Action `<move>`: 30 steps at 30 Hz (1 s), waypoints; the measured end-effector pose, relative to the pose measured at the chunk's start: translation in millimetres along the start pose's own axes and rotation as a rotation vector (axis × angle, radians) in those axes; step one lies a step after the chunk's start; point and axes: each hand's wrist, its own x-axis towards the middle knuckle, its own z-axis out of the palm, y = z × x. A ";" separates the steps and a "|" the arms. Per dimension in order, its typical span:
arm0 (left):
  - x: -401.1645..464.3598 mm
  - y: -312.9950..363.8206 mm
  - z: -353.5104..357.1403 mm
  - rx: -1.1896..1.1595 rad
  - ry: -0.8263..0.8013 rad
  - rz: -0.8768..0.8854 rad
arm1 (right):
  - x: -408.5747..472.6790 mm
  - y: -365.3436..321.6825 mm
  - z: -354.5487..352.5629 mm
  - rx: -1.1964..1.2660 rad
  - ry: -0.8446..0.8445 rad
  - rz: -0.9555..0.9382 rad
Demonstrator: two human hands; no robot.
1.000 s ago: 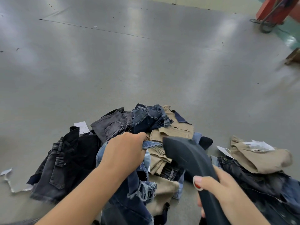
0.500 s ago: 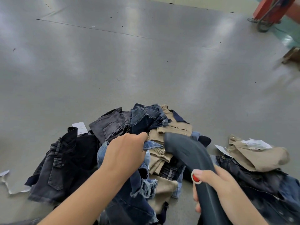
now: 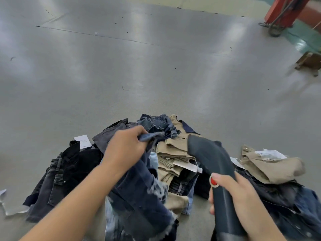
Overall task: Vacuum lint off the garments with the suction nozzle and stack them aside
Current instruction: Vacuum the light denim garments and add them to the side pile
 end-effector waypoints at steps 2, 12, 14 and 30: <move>12.5 1.8 -14.4 -0.084 0.148 0.085 | 1.4 -3.2 -11.3 0.058 0.101 -0.040; -23.4 -27.3 124.2 0.367 -0.658 0.285 | 5.7 -0.5 -24.4 0.110 0.205 -0.063; -36.2 -56.0 160.1 0.345 -0.907 0.121 | 8.7 2.5 -19.7 0.103 0.182 -0.034; -8.5 -153.5 186.1 -0.993 -0.150 -1.115 | 19.2 15.9 5.4 0.104 0.077 0.011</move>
